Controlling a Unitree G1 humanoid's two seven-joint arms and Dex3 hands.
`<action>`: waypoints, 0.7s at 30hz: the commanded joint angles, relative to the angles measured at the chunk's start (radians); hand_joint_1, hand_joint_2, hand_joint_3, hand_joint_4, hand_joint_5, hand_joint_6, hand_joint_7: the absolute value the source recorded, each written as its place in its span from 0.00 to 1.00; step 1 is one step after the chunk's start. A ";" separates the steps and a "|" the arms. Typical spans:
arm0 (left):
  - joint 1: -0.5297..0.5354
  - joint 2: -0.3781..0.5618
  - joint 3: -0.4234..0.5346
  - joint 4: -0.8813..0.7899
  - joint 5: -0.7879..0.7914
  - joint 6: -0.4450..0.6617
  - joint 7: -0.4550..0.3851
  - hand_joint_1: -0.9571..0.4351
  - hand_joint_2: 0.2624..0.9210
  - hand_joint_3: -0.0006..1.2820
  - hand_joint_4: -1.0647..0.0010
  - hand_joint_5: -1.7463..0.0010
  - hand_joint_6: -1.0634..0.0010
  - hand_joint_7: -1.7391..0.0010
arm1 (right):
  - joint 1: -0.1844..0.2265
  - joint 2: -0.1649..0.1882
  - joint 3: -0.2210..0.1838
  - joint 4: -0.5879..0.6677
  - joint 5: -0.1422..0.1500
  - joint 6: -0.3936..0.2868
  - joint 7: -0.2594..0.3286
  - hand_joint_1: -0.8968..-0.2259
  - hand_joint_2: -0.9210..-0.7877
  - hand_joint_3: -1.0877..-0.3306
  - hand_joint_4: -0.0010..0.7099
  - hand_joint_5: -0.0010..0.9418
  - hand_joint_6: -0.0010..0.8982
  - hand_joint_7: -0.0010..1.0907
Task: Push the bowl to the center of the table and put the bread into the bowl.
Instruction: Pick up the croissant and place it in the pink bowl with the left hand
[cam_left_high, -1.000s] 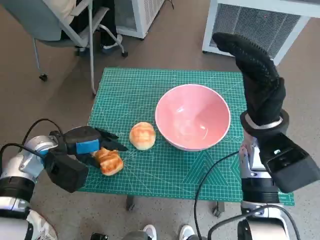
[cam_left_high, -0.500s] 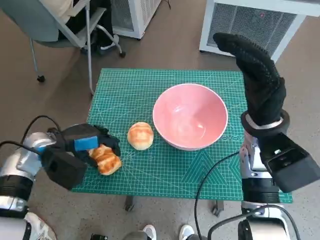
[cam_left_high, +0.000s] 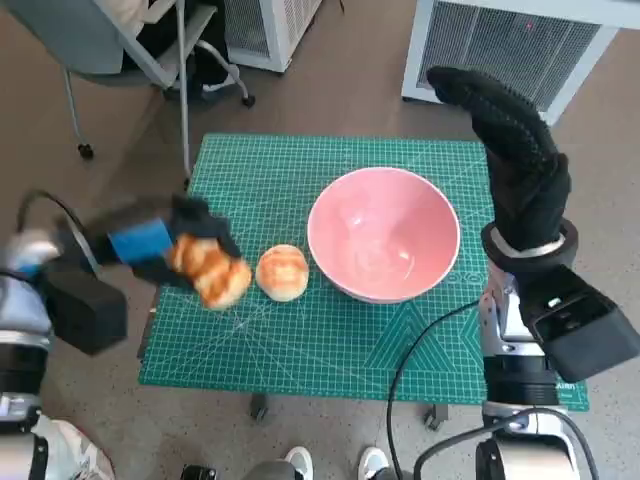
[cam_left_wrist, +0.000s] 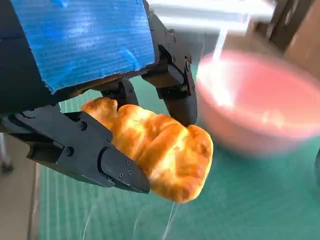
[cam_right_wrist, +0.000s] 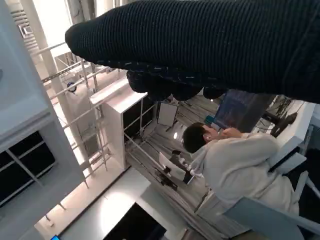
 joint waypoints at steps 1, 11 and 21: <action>-0.080 -0.026 0.033 -0.092 -0.012 0.088 0.031 0.69 0.94 0.00 0.28 0.41 0.18 0.45 | 0.022 -0.009 -0.005 0.003 0.010 0.004 0.005 0.46 0.00 0.51 0.46 0.01 0.06 0.58; -0.281 -0.202 -0.012 -0.080 0.047 0.136 0.122 0.69 0.84 0.00 0.16 0.49 0.02 0.58 | 0.026 -0.012 -0.017 -0.001 0.010 0.008 -0.002 0.44 0.00 0.52 0.45 0.00 0.06 0.58; -0.456 -0.377 -0.079 0.236 0.091 -0.037 0.141 0.69 0.91 0.02 0.25 0.42 0.17 0.47 | 0.035 -0.014 -0.023 -0.020 -0.006 0.011 -0.016 0.44 0.00 0.52 0.44 0.00 0.06 0.58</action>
